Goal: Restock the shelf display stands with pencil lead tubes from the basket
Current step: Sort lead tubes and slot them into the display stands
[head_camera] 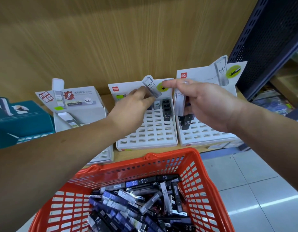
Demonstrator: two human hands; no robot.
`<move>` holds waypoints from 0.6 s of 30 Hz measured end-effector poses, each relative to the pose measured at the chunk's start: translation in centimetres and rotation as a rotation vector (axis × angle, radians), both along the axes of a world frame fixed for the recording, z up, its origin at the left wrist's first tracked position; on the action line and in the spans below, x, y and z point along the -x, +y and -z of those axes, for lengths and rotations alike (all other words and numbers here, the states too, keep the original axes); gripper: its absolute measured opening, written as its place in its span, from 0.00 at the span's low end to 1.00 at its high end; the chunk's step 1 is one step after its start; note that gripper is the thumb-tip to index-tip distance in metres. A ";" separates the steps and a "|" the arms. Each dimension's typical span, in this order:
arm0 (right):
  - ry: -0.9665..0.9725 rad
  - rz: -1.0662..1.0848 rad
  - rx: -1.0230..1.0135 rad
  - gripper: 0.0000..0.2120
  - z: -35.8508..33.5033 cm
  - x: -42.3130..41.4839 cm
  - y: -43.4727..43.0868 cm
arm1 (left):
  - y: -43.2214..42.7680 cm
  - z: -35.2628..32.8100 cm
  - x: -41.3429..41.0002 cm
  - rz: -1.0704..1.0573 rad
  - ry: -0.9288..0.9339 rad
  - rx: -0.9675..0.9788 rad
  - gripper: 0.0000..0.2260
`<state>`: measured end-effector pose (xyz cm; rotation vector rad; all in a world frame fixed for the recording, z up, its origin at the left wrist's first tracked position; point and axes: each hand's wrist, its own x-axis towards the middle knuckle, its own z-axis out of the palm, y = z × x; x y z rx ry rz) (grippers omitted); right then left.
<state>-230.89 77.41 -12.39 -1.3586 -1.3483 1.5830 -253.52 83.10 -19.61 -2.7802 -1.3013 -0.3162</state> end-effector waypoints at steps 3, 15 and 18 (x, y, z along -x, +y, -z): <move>-0.223 0.044 -0.092 0.13 0.4 0.7 0.3 | -0.3 -0.2 1.0 0.030 -0.097 0.044 0.24; -0.596 0.167 -0.405 0.03 3.4 4.2 2.7 | -1.3 0.7 2.0 -0.116 -0.127 0.316 0.42; -0.577 0.226 -0.406 0.07 4.2 3.9 3.0 | -1.2 1.4 1.8 -0.143 -0.069 0.320 0.41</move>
